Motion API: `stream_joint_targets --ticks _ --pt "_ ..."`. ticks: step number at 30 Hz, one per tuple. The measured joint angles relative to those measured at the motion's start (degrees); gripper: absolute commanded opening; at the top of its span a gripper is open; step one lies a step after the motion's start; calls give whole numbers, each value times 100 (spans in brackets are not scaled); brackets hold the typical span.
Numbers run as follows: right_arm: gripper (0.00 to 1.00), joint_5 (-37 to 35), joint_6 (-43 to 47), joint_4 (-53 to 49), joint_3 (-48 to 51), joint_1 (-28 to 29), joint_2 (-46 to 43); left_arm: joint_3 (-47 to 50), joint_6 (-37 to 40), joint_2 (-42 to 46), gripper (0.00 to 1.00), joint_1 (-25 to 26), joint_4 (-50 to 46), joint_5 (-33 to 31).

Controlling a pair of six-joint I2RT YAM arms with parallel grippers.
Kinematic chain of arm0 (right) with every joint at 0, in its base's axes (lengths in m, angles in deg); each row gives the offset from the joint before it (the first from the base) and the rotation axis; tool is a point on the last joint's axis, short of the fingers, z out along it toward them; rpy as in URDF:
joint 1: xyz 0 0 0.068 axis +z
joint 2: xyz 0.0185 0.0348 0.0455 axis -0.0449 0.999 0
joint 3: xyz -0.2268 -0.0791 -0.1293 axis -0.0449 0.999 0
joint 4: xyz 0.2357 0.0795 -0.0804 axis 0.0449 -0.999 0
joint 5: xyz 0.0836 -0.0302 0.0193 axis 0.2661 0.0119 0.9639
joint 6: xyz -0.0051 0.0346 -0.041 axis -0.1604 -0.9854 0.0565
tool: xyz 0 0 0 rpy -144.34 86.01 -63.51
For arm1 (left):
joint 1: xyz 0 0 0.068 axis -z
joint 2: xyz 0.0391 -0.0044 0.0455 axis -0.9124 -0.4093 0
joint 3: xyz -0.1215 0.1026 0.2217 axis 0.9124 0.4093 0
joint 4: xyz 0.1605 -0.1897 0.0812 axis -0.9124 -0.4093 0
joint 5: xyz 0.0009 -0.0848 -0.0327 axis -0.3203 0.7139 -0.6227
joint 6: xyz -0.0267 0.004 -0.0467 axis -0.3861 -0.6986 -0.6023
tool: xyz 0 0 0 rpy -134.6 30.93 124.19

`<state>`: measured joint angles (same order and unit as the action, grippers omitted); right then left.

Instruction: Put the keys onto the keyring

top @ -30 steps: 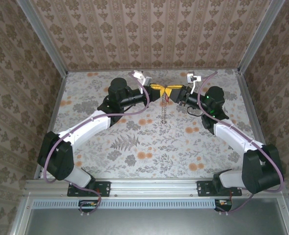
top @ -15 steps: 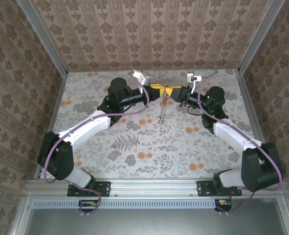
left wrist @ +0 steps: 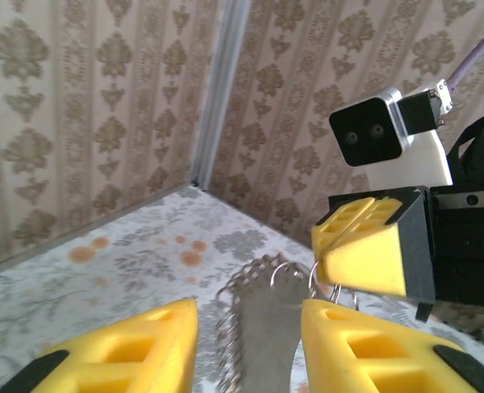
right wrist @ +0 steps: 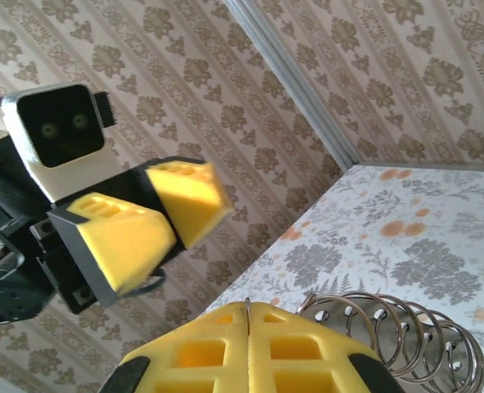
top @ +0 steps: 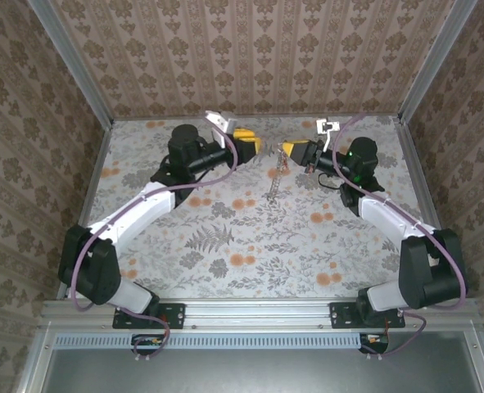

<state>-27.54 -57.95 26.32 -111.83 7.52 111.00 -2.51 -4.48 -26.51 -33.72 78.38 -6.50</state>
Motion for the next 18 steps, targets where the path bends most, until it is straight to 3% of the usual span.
stream_joint_targets --ticks 10,18 --pt "0 841 960 -1300 -1268 -11 579 -1036 463 129 52 -492 -1718 1261" --pt "0 1322 1093 -1674 -1792 -9 997 -1801 614 -83 52 -909 -2629 2358"
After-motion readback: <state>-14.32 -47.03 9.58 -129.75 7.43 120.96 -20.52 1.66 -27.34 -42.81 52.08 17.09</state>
